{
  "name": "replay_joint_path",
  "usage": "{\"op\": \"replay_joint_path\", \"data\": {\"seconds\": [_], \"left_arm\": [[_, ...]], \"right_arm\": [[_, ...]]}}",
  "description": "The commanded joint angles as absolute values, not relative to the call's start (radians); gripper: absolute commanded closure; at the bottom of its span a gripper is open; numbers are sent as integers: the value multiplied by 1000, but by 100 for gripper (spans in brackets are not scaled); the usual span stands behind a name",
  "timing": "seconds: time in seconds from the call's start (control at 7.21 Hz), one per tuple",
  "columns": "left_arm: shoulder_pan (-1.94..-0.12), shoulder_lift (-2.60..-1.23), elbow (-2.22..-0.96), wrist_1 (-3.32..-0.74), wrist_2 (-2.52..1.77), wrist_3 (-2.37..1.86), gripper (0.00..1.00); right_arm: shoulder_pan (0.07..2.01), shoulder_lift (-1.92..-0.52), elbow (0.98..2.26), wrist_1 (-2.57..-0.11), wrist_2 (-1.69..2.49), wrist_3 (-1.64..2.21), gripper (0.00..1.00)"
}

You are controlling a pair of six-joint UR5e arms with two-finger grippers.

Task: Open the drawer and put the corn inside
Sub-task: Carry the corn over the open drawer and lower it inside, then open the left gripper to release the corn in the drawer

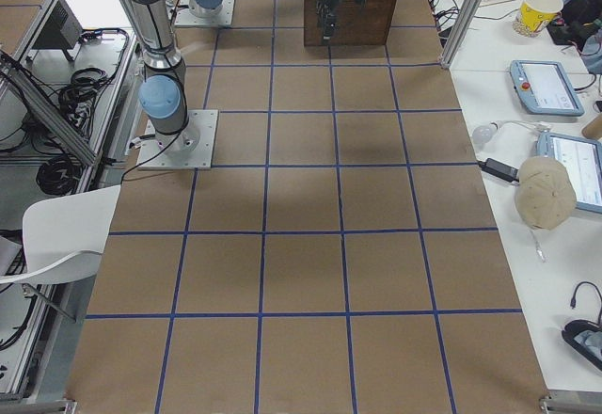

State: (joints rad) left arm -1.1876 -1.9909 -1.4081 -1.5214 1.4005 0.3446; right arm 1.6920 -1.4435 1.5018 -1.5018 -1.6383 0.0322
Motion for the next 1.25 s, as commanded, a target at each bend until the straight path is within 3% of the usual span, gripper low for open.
{"op": "replay_joint_path", "data": {"seconds": [0.0, 0.55, 1.11], "left_arm": [[-1196, -1962, -1398, -1537, 1402, 331, 0], [-1210, -1910, -1287, -1650, 1479, 328, 0], [-1398, -1852, -1290, -1649, 1545, 172, 0]], "right_arm": [[1692, -1443, 1502, -1502, -1638, 32, 0], [1692, -1443, 1502, -1502, -1638, 32, 0], [1692, -1443, 1502, -1502, -1638, 32, 0]]}}
